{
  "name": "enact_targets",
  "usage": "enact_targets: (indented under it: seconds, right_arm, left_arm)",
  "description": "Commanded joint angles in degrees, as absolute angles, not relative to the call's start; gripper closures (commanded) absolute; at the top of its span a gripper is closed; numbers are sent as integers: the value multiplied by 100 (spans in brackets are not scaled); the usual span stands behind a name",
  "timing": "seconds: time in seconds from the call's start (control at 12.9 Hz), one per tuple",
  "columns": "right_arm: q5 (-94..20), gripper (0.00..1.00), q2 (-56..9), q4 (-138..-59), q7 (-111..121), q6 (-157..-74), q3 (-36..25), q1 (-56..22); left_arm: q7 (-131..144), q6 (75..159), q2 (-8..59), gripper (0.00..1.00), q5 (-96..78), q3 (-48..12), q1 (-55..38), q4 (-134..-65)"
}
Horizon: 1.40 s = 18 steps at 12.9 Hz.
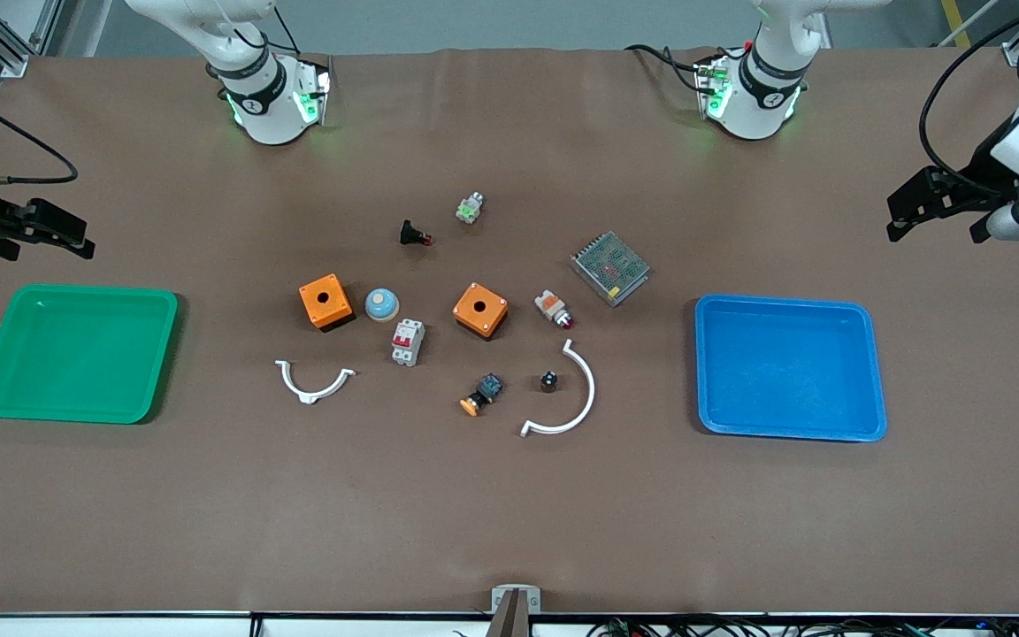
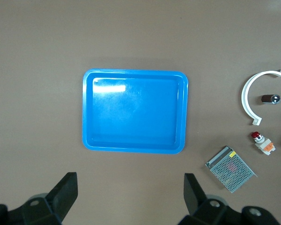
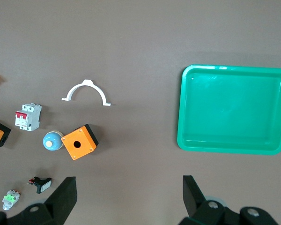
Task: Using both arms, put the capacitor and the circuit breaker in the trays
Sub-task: 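Reach the right gripper toward the breaker while the left gripper reaches the capacitor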
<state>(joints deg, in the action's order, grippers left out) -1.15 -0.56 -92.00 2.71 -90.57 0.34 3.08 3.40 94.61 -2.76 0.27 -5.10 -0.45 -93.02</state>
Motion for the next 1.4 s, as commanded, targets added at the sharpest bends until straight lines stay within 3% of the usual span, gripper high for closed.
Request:
enact_targets:
  seconds: [0.0, 0.31, 0.62, 0.93, 1.32]
  right_arm:
    - [-229, 0, 26, -9255, 237, -9088, 79, 387]
    - [-229, 0, 26, -9255, 237, -9097, 79, 387]
    - [-272, 0, 26, -9264, 107, -9018, 123, 308]
    - [-518, 0, -78, -9403, -1157, -9008, 123, -674]
    - [-606, 0, -781, -9492, -1985, -9772, 123, -1458]
  left_arm:
    - [308, 9396, -237, 0, 9, -536, -17, -9193]
    - [351, 9404, 25, 0, 9, -536, -44, -9036]
    - [727, 9483, 1052, 0, -1, -650, -315, -8517]
    - [2104, 10237, 2027, 0, -53, -659, -1079, -8386]
    - [3733, 11222, 3452, 0, 79, -580, -2195, -7692]
